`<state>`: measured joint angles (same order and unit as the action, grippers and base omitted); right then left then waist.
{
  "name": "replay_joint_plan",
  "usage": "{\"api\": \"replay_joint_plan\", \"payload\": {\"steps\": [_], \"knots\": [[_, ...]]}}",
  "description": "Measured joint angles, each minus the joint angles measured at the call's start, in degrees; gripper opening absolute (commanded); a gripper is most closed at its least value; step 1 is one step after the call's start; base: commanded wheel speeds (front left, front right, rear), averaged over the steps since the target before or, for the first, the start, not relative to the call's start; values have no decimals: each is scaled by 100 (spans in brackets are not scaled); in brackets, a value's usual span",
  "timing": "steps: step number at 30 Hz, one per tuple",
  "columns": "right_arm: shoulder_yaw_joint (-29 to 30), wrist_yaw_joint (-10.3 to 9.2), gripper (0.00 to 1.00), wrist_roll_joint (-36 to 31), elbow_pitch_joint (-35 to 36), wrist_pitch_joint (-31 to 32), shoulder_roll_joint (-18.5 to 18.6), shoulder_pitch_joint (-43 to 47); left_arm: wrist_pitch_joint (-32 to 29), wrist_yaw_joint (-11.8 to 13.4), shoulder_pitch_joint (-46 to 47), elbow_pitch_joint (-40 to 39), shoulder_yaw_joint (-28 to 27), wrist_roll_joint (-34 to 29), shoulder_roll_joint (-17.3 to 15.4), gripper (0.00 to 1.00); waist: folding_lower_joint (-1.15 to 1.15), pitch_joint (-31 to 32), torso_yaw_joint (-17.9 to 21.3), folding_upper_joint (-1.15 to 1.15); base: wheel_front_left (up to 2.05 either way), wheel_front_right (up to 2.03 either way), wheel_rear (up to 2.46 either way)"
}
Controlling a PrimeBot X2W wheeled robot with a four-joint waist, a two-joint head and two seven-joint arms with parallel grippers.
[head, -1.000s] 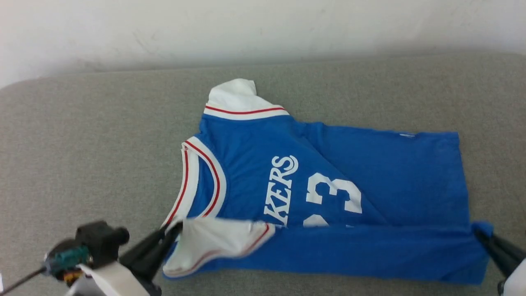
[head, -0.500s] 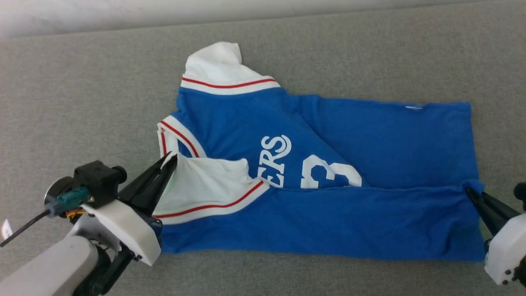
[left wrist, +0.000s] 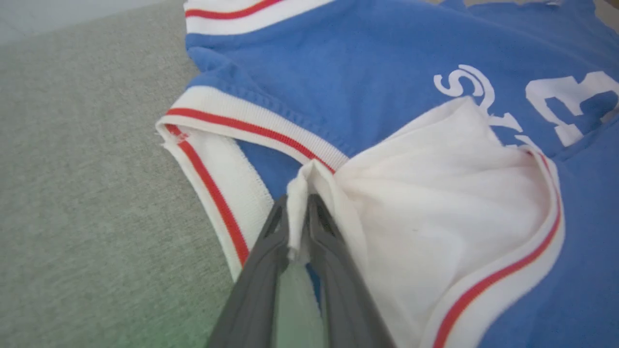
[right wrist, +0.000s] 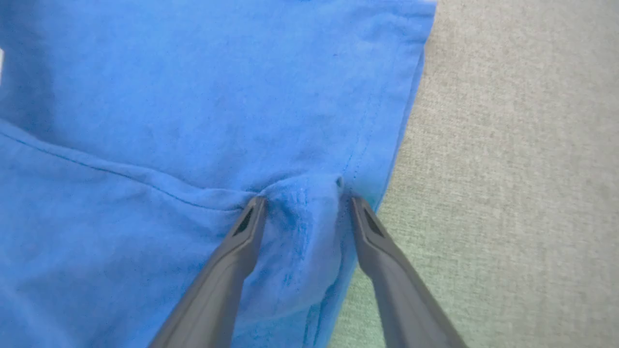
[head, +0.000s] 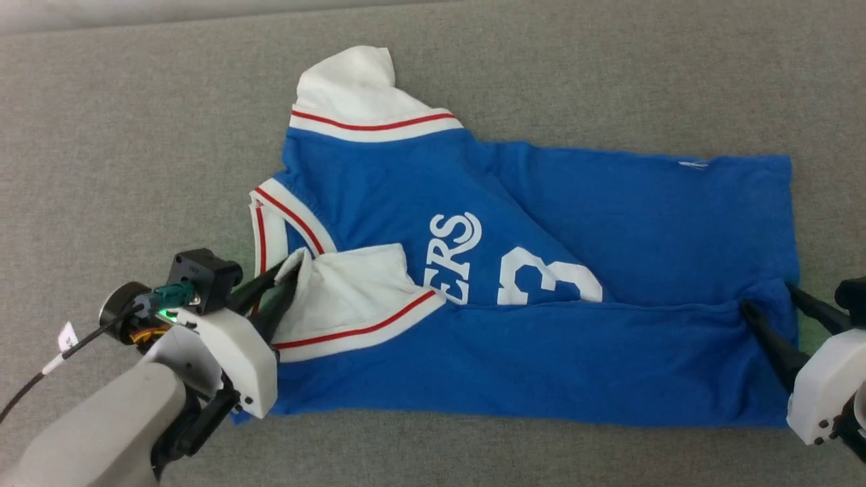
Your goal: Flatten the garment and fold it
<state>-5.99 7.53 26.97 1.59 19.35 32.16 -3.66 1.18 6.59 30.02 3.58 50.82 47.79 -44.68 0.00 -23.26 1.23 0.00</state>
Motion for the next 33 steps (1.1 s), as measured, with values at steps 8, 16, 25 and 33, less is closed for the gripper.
{"api": "replay_joint_plan", "payload": {"steps": [8,16,25,33], "knots": [[412,0,100,46,381,-445,-229,160,855,414,-453,-157,-472,334,83,100,0,416,22,0,0,0,0],[1344,0,100,-690,1265,-1245,-1278,1073,1349,1507,-1681,-1280,-1606,-18,194,100,2,942,-14,0,0,0,0],[1686,0,100,-1646,1597,-2060,-2631,1887,1354,2025,-3546,-1831,-2450,-1340,1176,100,2,1404,-137,0,0,0,0],[1658,0,100,-1965,1704,-2035,-2707,2006,686,1781,-3571,-1395,-2111,-1413,959,100,2,1571,-222,0,0,0,0]]}}
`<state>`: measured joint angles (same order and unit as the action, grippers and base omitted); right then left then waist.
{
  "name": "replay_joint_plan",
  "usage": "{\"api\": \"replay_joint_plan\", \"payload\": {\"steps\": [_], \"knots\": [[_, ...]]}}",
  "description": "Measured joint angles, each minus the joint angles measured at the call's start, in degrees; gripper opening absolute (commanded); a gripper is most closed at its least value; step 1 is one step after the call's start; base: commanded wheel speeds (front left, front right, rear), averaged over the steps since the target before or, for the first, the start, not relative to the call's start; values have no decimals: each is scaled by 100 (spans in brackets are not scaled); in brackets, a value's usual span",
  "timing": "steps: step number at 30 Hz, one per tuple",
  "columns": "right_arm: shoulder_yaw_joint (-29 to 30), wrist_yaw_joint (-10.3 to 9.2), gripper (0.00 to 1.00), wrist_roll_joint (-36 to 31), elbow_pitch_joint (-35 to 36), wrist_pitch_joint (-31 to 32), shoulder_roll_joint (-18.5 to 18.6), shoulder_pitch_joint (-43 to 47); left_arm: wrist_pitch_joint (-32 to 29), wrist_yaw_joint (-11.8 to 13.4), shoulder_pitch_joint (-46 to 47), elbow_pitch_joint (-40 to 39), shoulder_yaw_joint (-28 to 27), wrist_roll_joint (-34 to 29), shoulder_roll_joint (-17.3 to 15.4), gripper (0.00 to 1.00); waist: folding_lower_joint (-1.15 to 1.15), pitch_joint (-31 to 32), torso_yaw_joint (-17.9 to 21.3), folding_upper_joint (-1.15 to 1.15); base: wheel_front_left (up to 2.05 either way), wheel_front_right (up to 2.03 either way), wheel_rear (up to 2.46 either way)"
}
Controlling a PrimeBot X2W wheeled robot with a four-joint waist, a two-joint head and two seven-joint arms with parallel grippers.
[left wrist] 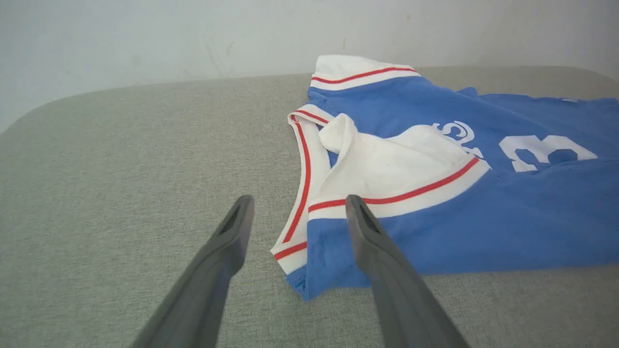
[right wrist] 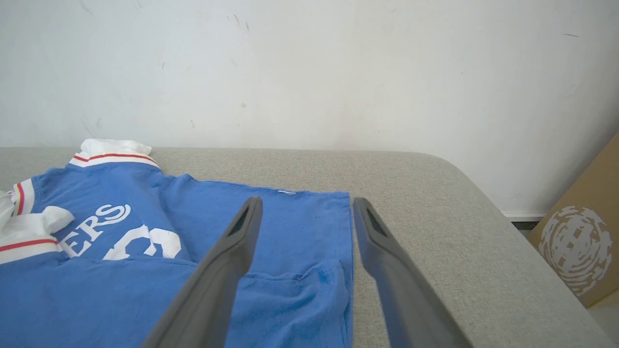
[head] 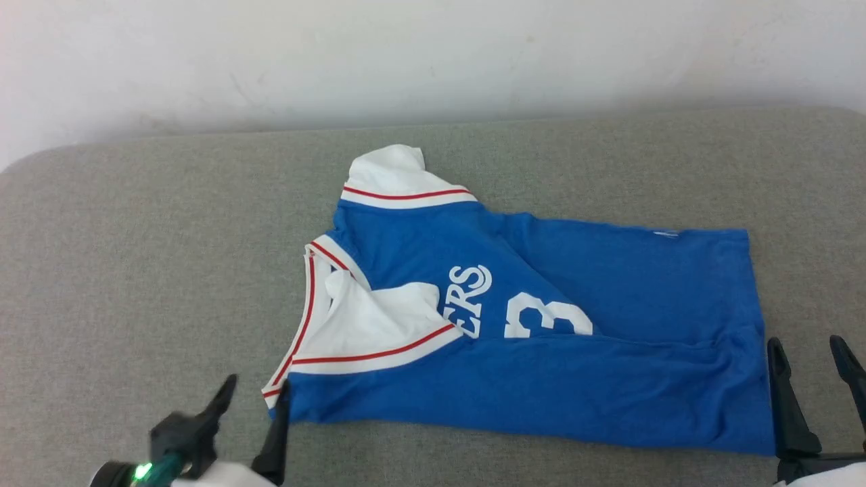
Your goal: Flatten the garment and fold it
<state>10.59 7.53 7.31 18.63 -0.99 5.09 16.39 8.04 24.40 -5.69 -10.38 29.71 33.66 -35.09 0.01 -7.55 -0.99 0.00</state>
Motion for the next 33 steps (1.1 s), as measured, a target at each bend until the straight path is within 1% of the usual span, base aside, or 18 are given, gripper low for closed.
{"api": "replay_joint_plan", "payload": {"steps": [3,6,9,12,14,16,17,18,19,22,26,30,31,33], "knots": [[-47,0,100,-18,26,56,5,-36,-654,-287,413,141,286,-5,-127,100,-1,-88,3,0,0,0,0],[-140,0,100,-22,20,105,2,-101,-1236,-464,781,343,455,7,-158,100,-2,-201,24,0,0,0,0],[-178,0,100,-22,1,136,-2,-113,-1693,-466,968,591,519,34,-187,100,-2,-327,70,0,0,0,0],[-219,0,100,-21,-25,146,-2,-120,-2033,-375,1072,784,513,101,-200,100,-2,-457,129,0,0,0,0],[-235,0,100,-20,-35,147,-2,-147,-2150,-316,1091,803,489,190,-189,100,-2,-536,178,0,0,0,0],[-241,0,100,-20,-47,147,2,-189,-2276,-310,1100,795,459,301,-181,100,-2,-600,231,0,0,0,0],[-250,0,100,-20,-55,156,9,-202,-2350,-315,1113,788,460,345,-186,76,-2,-626,260,0,0,0,0],[-268,0,100,-20,-63,183,19,-203,-2418,-330,1135,772,464,406,-192,16,-1,-649,288,0,0,0,0],[-298,0,100,-21,-71,203,43,-207,-2466,-381,1143,745,457,506,-181,0,-1,-667,315,0,0,0,0],[-371,0,100,-20,-68,294,207,-240,-2510,-495,1143,658,435,684,-152,0,-2,-700,385,0,0,0,0],[-482,1,100,104,-96,590,554,-437,-2320,-448,996,568,276,822,-99,0,-2,-652,442,0,0,0,0],[-363,0,100,428,-345,1340,790,-467,-2161,-359,831,399,208,857,-79,0,-2,-595,430,0,0,0,0],[-289,0,100,578,-469,1700,860,-419,-2138,-339,783,322,200,865,-67,0,-2,-598,390,0,0,0,0],[-290,0,100,627,-569,1993,947,-365,-2111,-313,780,258,198,864,-68,0,-2,-624,353,0,0,0,0]]}}
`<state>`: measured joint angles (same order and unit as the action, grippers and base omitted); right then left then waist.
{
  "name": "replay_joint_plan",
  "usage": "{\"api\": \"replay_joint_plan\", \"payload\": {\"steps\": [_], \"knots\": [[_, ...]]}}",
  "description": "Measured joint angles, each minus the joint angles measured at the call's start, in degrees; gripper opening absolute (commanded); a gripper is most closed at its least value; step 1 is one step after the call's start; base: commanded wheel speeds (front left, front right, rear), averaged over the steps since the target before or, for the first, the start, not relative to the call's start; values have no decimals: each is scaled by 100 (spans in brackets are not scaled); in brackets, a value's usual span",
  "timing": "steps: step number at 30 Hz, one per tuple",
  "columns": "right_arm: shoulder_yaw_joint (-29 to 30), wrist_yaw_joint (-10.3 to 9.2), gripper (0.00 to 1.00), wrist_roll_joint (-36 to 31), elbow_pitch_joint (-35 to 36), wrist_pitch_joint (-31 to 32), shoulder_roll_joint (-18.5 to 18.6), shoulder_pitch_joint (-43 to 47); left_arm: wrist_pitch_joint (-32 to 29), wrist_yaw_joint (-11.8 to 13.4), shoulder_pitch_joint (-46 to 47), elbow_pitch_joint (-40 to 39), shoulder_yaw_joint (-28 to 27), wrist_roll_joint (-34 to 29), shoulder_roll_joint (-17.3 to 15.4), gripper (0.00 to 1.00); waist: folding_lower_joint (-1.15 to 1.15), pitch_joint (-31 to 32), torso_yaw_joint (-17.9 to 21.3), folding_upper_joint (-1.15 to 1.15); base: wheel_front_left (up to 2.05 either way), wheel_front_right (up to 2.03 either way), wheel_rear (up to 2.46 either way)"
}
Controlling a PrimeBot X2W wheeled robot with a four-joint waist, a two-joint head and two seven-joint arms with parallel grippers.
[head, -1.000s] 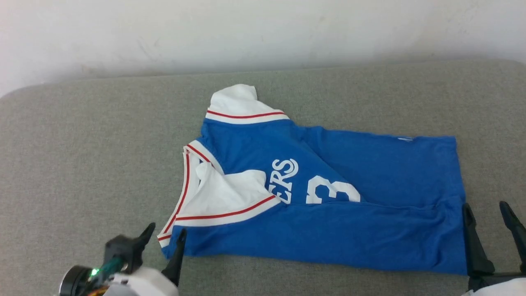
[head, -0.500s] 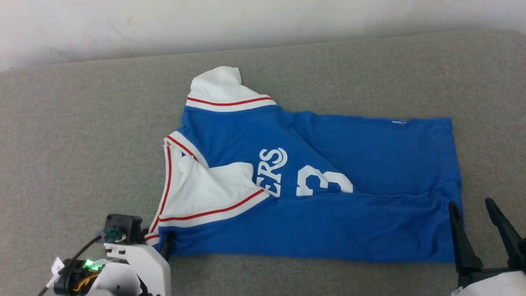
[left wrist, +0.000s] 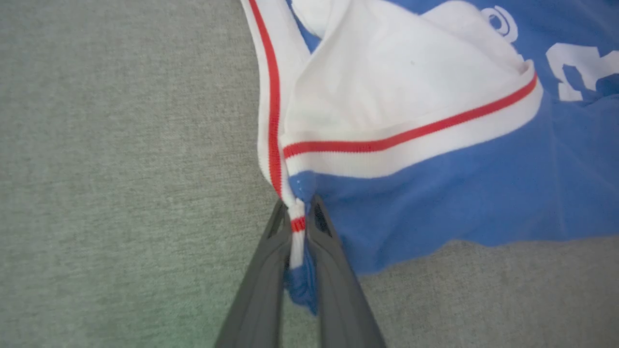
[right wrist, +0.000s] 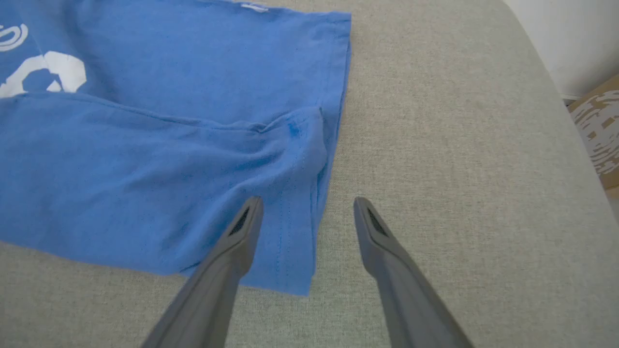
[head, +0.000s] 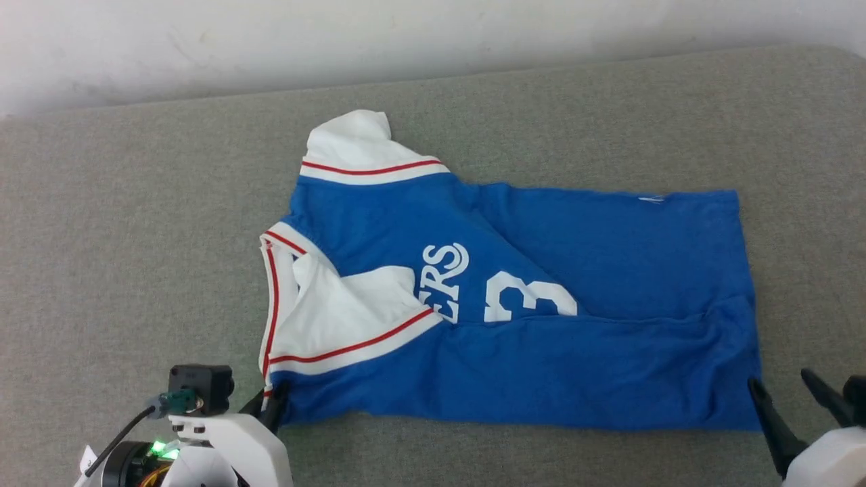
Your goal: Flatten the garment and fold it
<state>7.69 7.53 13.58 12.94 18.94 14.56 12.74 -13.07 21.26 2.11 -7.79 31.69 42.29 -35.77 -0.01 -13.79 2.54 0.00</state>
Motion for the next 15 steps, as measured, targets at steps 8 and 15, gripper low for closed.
{"api": "replay_joint_plan", "payload": {"steps": [8,15], "knots": [[19,0,100,45,-514,197,16,80,24,-3,35,-149,14,-8,35,0,0,-224,-137,0,0,0,0],[-63,-2,0,234,-619,627,7,51,52,3,96,-254,-24,-49,26,0,1,-447,-212,0,0,0,0]]}}
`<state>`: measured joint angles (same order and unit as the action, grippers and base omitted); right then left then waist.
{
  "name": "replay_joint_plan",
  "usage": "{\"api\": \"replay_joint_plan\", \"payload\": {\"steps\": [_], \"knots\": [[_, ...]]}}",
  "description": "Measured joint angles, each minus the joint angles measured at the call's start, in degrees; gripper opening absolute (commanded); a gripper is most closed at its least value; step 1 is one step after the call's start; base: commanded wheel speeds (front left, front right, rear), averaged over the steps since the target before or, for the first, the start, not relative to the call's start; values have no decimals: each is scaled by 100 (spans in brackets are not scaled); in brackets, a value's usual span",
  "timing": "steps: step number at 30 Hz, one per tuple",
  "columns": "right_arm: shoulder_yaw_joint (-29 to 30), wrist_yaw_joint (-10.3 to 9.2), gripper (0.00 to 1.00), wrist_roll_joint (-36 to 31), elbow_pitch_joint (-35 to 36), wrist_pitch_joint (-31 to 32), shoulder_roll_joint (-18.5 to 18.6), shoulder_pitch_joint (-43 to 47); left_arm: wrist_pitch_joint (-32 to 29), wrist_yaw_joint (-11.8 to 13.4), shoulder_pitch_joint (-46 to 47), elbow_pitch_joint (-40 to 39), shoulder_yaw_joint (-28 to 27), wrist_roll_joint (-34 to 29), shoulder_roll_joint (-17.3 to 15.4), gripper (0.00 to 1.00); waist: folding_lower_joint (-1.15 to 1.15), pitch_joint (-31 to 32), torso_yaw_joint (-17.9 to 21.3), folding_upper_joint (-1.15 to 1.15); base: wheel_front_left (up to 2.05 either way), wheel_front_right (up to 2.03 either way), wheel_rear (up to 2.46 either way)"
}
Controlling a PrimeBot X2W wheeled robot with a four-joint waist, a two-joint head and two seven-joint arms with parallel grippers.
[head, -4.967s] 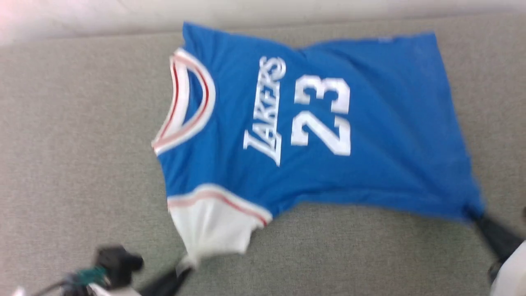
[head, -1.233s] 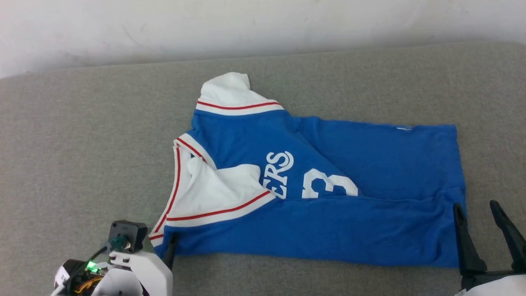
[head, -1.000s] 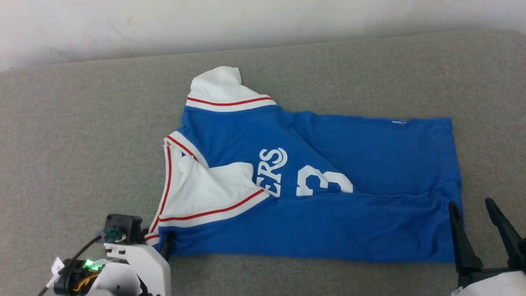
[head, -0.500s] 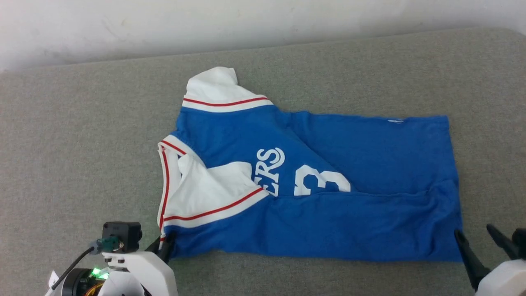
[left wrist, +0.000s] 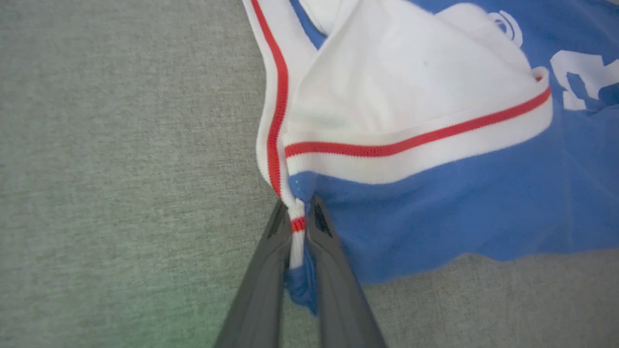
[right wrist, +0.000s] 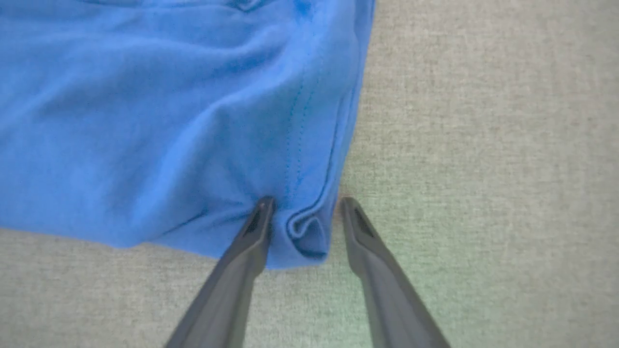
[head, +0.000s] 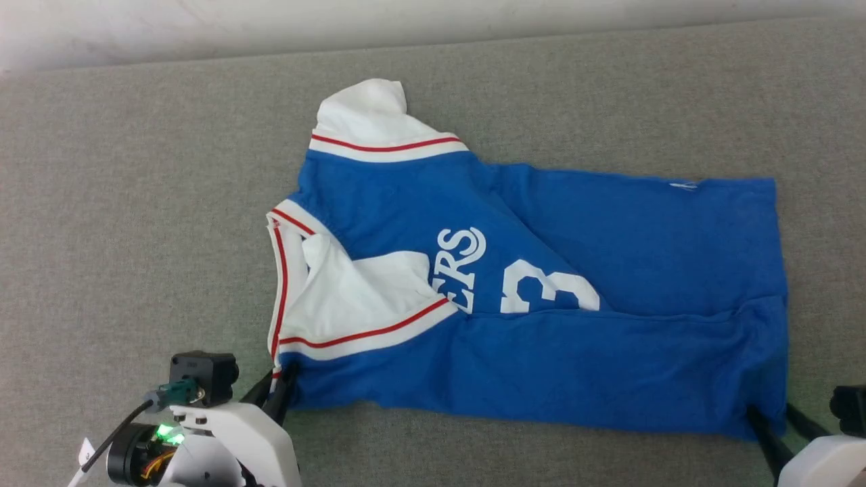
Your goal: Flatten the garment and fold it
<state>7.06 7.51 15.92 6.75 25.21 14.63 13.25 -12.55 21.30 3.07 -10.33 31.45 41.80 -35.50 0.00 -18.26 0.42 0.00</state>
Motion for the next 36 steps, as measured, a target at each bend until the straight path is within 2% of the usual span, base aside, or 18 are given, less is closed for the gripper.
{"api": "replay_joint_plan", "payload": {"steps": [7,10,15,20,25,31,32,33,34,35,36], "knots": [[-23,3,0,207,231,107,58,-95,156,9,-5,-129,-218,234,122,0,0,-10,-20,0,0,0,0],[79,3,0,241,514,135,160,-217,264,146,-92,-319,-465,378,109,0,-1,80,-26,0,0,0,0],[448,3,0,397,935,258,300,-250,305,272,-564,-972,-791,642,-73,0,-1,275,-66,0,0,0,0],[805,11,0,521,1203,634,232,81,292,530,-1369,-1412,-936,831,-256,0,0,445,-155,0,0,0,0],[999,11,0,581,1204,1077,-20,650,359,538,-1921,-1467,-855,1135,-32,0,0,500,-275,0,0,0,0],[931,10,0,464,1056,1151,-197,920,497,333,-1994,-1004,-697,1262,258,0,0,513,-321,0,0,0,0],[894,10,0,454,998,1093,-219,917,536,277,-1969,-871,-690,1267,305,14,0,515,-321,0,0,0,0],[867,10,0,443,942,1018,-238,905,554,212,-1922,-756,-682,1298,359,14,0,519,-319,0,0,0,0],[831,10,0,419,891,948,-244,887,565,136,-1872,-650,-680,1332,411,40,0,524,-312,0,0,0,0],[789,10,56,404,845,865,-244,858,610,88,-1820,-534,-690,1377,469,98,0,531,-301,0,0,0,0],[765,10,100,380,787,782,-246,810,624,42,-1781,-438,-697,1428,514,100,0,537,-286,0,0,0,0]]}}
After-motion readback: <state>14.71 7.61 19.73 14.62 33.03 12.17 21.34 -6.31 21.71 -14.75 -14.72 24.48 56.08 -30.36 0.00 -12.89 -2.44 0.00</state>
